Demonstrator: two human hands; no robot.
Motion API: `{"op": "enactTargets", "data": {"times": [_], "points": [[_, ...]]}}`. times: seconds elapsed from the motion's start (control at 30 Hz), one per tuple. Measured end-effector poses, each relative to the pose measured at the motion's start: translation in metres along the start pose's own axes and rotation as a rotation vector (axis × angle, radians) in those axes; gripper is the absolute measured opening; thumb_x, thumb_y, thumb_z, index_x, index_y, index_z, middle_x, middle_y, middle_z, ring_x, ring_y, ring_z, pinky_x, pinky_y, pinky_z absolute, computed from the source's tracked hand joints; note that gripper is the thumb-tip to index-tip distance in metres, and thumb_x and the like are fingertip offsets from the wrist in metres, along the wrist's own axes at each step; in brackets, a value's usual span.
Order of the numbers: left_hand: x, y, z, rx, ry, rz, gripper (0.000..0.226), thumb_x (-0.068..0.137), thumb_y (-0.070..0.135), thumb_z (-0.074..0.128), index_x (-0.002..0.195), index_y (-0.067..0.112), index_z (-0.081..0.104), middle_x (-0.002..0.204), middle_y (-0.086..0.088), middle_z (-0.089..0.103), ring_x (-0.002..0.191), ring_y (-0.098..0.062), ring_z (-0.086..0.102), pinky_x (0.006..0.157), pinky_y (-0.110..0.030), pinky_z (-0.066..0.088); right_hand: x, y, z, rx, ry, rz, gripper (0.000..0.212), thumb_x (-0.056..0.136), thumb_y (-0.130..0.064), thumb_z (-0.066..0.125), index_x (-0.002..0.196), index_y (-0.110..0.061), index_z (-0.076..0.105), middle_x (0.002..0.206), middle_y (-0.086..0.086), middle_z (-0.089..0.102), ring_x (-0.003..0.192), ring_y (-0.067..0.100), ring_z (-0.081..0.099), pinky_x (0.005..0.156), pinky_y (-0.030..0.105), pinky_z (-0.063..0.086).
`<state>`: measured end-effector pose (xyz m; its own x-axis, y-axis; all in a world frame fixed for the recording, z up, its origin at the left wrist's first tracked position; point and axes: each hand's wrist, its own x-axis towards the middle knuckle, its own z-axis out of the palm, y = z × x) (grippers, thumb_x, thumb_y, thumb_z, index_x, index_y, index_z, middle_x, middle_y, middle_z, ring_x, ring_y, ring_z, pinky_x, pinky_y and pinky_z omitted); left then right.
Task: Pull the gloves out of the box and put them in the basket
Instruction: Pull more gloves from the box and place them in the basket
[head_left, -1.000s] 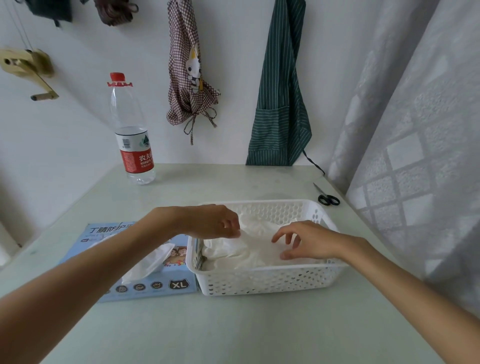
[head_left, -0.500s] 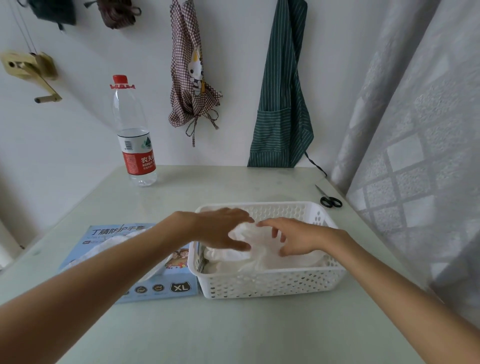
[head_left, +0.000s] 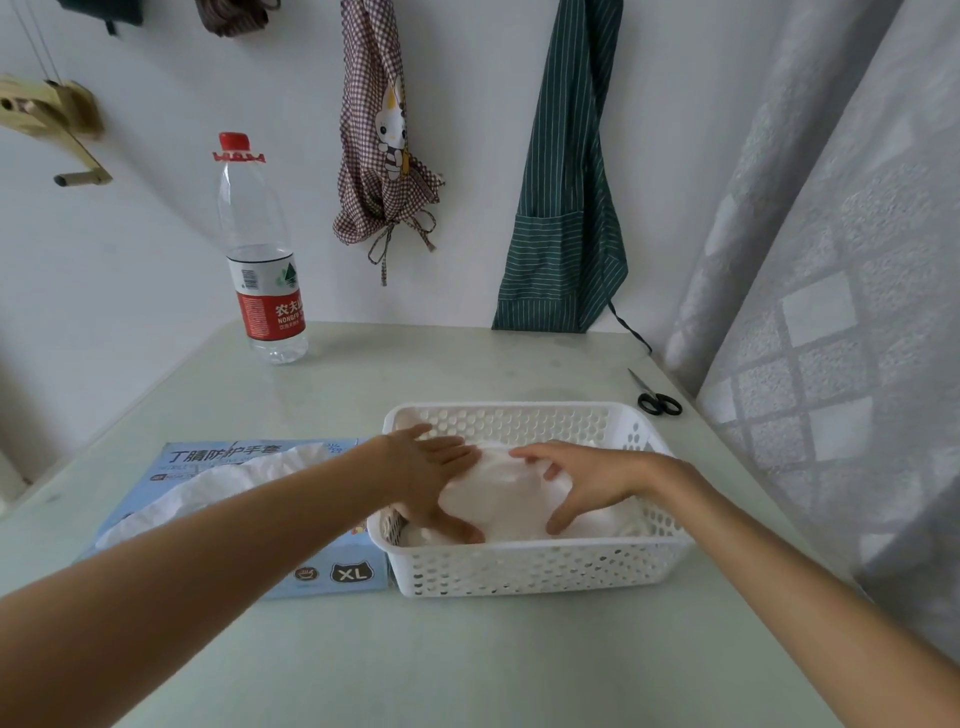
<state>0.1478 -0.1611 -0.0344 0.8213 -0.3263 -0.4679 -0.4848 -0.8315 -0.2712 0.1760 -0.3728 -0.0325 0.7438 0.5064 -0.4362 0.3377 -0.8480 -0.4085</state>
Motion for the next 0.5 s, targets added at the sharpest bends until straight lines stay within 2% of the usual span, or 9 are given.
{"op": "enactTargets", "data": {"times": [0.07, 0.13, 0.17, 0.23, 0.27, 0.37, 0.5], "points": [[-0.008, -0.005, -0.010, -0.208, -0.002, -0.004, 0.098, 0.078, 0.081, 0.019, 0.151, 0.021, -0.010, 0.159, 0.004, -0.009, 0.146, -0.014, -0.008, 0.119, -0.042, -0.005, -0.010, 0.004, -0.012, 0.050, 0.083, -0.025, 0.077, 0.081, -0.015, 0.074, 0.144, -0.031, 0.033, 0.144, -0.008, 0.038, 0.125, 0.012, 0.044, 0.101, 0.030, 0.044], [-0.015, -0.010, -0.015, -0.391, -0.009, 0.013, 0.081, 0.086, 0.070, 0.012, 0.150, 0.026, -0.009, 0.159, 0.005, -0.009, 0.146, -0.016, -0.008, 0.117, -0.043, -0.005, -0.020, 0.010, -0.025, 0.086, 0.210, -0.039, 0.061, 0.084, -0.011, 0.069, 0.136, -0.033, 0.045, 0.138, -0.008, 0.045, 0.117, 0.009, 0.049, 0.092, 0.028, 0.049], [-0.017, -0.010, -0.014, -0.390, -0.008, 0.033, 0.072, 0.092, 0.063, 0.012, 0.150, 0.027, -0.010, 0.159, 0.004, -0.009, 0.146, -0.017, -0.007, 0.116, -0.041, -0.005, -0.025, 0.014, -0.028, 0.077, 0.253, -0.028, 0.056, 0.086, -0.009, 0.066, 0.133, -0.034, 0.048, 0.135, -0.007, 0.046, 0.114, 0.008, 0.050, 0.086, 0.025, 0.050], [-0.019, -0.010, -0.008, -0.250, -0.008, 0.053, 0.064, 0.098, 0.053, 0.013, 0.150, 0.025, -0.012, 0.159, 0.002, -0.009, 0.146, -0.016, -0.006, 0.117, -0.037, -0.004, -0.028, 0.017, -0.030, -0.019, 0.223, 0.028, 0.059, 0.087, -0.005, 0.063, 0.135, -0.034, 0.046, 0.135, -0.003, 0.042, 0.111, 0.011, 0.048, 0.073, 0.018, 0.047], [-0.019, -0.009, -0.005, -0.158, -0.015, 0.051, 0.064, 0.099, 0.052, 0.013, 0.150, 0.024, -0.012, 0.159, 0.002, -0.009, 0.146, -0.015, -0.004, 0.117, -0.037, -0.004, -0.028, 0.017, -0.028, -0.089, 0.163, 0.074, 0.064, 0.086, -0.004, 0.063, 0.138, -0.035, 0.042, 0.136, -0.002, 0.038, 0.115, 0.015, 0.046, 0.071, 0.018, 0.046], [-0.015, -0.003, 0.003, 0.094, -0.043, 0.001, 0.065, 0.100, 0.051, 0.015, 0.150, 0.021, -0.011, 0.159, 0.002, -0.007, 0.147, -0.015, 0.000, 0.117, -0.040, -0.004, -0.026, 0.019, -0.012, -0.251, 0.048, 0.188, 0.083, 0.081, 0.005, 0.061, 0.147, -0.035, 0.028, 0.146, -0.001, 0.024, 0.130, 0.022, 0.036, 0.082, 0.024, 0.046], [-0.009, 0.008, 0.008, 0.242, -0.098, -0.077, 0.068, 0.098, 0.056, 0.014, 0.150, 0.020, -0.012, 0.159, 0.004, -0.011, 0.147, -0.018, -0.002, 0.116, -0.046, -0.008, -0.025, 0.021, 0.004, -0.339, 0.054, 0.192, 0.085, 0.081, 0.010, 0.052, 0.150, -0.031, 0.023, 0.145, -0.001, 0.025, 0.128, 0.022, 0.039, 0.080, 0.019, 0.036]]}}
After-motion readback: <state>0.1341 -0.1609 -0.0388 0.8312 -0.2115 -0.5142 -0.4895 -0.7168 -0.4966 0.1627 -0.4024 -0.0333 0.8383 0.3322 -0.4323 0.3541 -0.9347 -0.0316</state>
